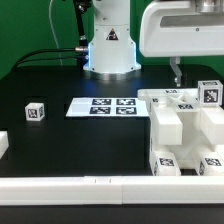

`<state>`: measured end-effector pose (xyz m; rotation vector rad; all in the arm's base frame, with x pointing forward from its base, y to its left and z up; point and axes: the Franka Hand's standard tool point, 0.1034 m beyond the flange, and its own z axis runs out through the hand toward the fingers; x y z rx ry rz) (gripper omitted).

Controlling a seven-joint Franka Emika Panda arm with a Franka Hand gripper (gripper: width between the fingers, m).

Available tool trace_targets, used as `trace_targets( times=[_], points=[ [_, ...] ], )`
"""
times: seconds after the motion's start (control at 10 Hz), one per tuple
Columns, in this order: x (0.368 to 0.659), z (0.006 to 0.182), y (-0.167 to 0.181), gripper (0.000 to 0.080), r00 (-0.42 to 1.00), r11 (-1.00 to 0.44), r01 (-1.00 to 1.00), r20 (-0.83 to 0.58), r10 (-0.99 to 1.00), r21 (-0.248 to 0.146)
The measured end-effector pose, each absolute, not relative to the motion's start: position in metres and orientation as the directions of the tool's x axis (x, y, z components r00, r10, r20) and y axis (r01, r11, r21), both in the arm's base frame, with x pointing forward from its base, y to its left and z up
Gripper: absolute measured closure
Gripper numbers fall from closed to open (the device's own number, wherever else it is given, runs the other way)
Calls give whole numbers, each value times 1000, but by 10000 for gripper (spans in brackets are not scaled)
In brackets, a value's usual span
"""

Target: Assemble chair

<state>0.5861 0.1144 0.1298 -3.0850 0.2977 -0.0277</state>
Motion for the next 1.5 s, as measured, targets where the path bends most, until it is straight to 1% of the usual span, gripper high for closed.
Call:
trace_targets(
  times=[0.2, 0.3, 0.5, 0.7, 0.8, 1.4, 1.5],
  points=[
    [586, 130, 114, 423, 978, -977, -207, 13, -208, -44],
    [586, 130, 114, 527, 977, -977, -210, 13, -211, -44],
    [586, 130, 114, 525, 922, -921, -388, 4, -388, -47],
    [586, 130, 114, 525, 865, -864, -501, -2, -502, -47],
    [586, 130, 114, 525, 815, -814, -578, -6, -579, -46],
    [586, 129, 115, 524, 573, -572, -819, -22, -819, -42],
    [586, 129, 115, 524, 486, -485, -874, -27, -874, -40]
  ],
)
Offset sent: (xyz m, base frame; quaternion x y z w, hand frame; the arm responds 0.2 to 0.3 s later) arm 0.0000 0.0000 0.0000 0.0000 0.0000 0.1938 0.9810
